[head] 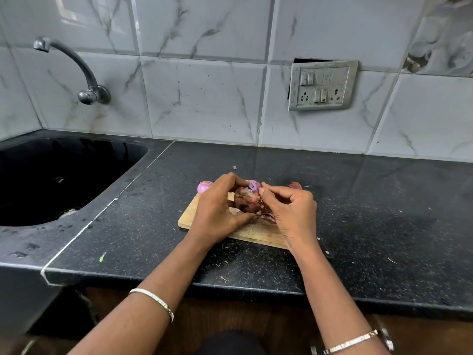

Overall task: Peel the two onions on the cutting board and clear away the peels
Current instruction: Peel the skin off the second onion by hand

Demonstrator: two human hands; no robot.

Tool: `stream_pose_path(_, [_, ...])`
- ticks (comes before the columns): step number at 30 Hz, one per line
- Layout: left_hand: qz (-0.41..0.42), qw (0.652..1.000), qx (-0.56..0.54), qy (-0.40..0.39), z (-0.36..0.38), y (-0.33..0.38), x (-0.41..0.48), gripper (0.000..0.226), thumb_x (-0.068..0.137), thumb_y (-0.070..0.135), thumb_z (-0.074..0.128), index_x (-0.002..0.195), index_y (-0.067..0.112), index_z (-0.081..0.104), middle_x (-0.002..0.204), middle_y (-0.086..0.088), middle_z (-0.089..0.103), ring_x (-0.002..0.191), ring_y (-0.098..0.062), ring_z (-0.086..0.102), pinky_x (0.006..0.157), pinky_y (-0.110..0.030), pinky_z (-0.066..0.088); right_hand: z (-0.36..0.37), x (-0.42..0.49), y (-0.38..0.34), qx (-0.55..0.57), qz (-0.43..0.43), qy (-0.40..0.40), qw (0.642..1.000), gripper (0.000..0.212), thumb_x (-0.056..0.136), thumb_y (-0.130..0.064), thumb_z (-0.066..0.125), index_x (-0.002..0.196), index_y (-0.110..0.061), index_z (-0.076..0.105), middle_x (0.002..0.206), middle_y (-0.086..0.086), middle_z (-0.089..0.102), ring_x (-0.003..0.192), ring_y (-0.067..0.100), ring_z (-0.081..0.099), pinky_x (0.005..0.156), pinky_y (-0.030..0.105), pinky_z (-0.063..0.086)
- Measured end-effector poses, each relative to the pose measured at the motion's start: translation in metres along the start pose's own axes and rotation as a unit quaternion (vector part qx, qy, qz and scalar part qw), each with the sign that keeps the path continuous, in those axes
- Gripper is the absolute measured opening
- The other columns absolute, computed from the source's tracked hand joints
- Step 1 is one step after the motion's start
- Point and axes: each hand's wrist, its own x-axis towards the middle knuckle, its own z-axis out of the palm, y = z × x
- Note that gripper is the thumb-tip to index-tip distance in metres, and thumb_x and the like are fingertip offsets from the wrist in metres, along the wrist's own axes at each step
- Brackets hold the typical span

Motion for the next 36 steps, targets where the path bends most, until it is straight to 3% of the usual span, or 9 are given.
stream_pose_path(7, [-0.015, 1.0, 0.008, -0.007, -0.001, 0.001, 0.0, 0.06, 0.054, 0.019, 0.1, 0.101, 0.016, 0.062, 0.101, 0.009, 0.064, 0.094, -0.001, 0.063, 0.073, -0.006, 0.046, 0.002, 0.0, 0.004, -0.044, -0.009, -0.011, 0.999, 0.003, 0.085, -0.025, 0.08, 0.086, -0.024, 0.083, 0.071, -0.017, 0.075, 0.061, 0.023, 0.063, 0.119, 0.045, 0.027])
stream_pose_path(11, [-0.021, 1.0, 0.004, -0.009, -0.001, 0.002, 0.0, 0.061, 0.054, 0.017, 0.1, 0.102, 0.019, 0.062, 0.103, 0.008, 0.065, 0.094, -0.004, 0.065, 0.071, -0.007, 0.05, 0.004, -0.001, 0.004, -0.061, -0.03, -0.004, 0.998, 0.005, 0.085, -0.023, 0.079, 0.082, -0.022, 0.083, 0.071, -0.017, 0.074, 0.06, 0.024, 0.065, 0.118, 0.044, 0.029])
stream_pose_path(13, [-0.023, 1.0, -0.002, -0.009, -0.001, 0.002, -0.001, 0.061, 0.055, 0.017, 0.1, 0.102, 0.02, 0.062, 0.104, 0.009, 0.065, 0.095, -0.005, 0.065, 0.07, -0.011, 0.053, 0.004, -0.001, 0.005, -0.075, -0.041, -0.005, 0.996, 0.005, 0.086, -0.022, 0.079, 0.082, -0.021, 0.083, 0.072, -0.015, 0.075, 0.059, 0.024, 0.065, 0.117, 0.031, 0.028])
stream_pose_path(15, [-0.021, 1.0, -0.002, -0.008, -0.001, 0.002, -0.001, 0.061, 0.055, 0.017, 0.1, 0.102, 0.02, 0.062, 0.104, 0.009, 0.065, 0.095, -0.005, 0.065, 0.07, -0.013, 0.055, 0.003, -0.002, 0.004, -0.082, -0.047, -0.003, 0.996, 0.003, 0.085, -0.02, 0.08, 0.084, -0.019, 0.083, 0.075, -0.011, 0.076, 0.064, 0.02, 0.069, 0.102, 0.008, 0.028])
stream_pose_path(17, [-0.022, 1.0, -0.001, -0.009, -0.001, 0.002, -0.001, 0.06, 0.056, 0.016, 0.099, 0.102, 0.02, 0.062, 0.104, 0.009, 0.064, 0.095, -0.004, 0.065, 0.07, -0.015, 0.056, 0.002, -0.002, 0.001, -0.089, -0.052, -0.001, 0.995, 0.005, 0.083, -0.016, 0.08, 0.087, -0.016, 0.083, 0.079, -0.006, 0.078, 0.07, 0.013, 0.072, 0.088, -0.004, 0.026])
stream_pose_path(21, [-0.023, 1.0, 0.0, -0.003, 0.0, 0.003, -0.001, 0.058, 0.056, 0.014, 0.099, 0.102, 0.017, 0.063, 0.103, 0.007, 0.065, 0.096, -0.001, 0.064, 0.07, -0.008, 0.051, 0.002, -0.003, -0.004, -0.093, -0.052, 0.001, 0.994, 0.009, 0.081, -0.009, 0.079, 0.089, -0.01, 0.083, 0.085, 0.0, 0.079, 0.077, 0.002, 0.072, 0.079, -0.007, 0.031])
stream_pose_path(26, [-0.025, 1.0, -0.011, -0.003, 0.001, 0.0, -0.001, 0.055, 0.059, 0.019, 0.097, 0.102, 0.019, 0.063, 0.105, 0.011, 0.064, 0.098, -0.01, 0.066, 0.071, -0.035, 0.062, 0.001, -0.005, -0.008, -0.112, -0.06, 0.006, 0.992, 0.009, 0.081, -0.007, 0.078, 0.086, -0.011, 0.083, 0.08, -0.003, 0.078, 0.071, 0.002, 0.07, 0.078, -0.009, 0.028])
stream_pose_path(31, [-0.03, 0.999, -0.014, -0.004, 0.001, 0.003, -0.002, 0.056, 0.058, 0.015, 0.098, 0.102, 0.017, 0.063, 0.104, 0.008, 0.064, 0.098, -0.009, 0.064, 0.07, -0.021, 0.06, 0.0, -0.005, -0.008, -0.115, -0.042, 0.008, 0.992, 0.008, 0.079, -0.008, 0.078, 0.076, -0.015, 0.082, 0.067, -0.011, 0.073, 0.061, -0.001, 0.066, 0.069, -0.003, 0.037])
stream_pose_path(36, [-0.037, 0.999, -0.016, -0.006, 0.001, 0.004, -0.002, 0.055, 0.061, 0.016, 0.097, 0.103, 0.019, 0.063, 0.105, 0.009, 0.064, 0.099, -0.01, 0.066, 0.07, -0.028, 0.062, 0.003, -0.004, -0.003, -0.137, -0.037, 0.017, 0.99, 0.008, 0.078, -0.008, 0.077, 0.072, -0.014, 0.078, 0.063, -0.011, 0.07, 0.066, 0.001, 0.067, 0.062, 0.006, 0.045])
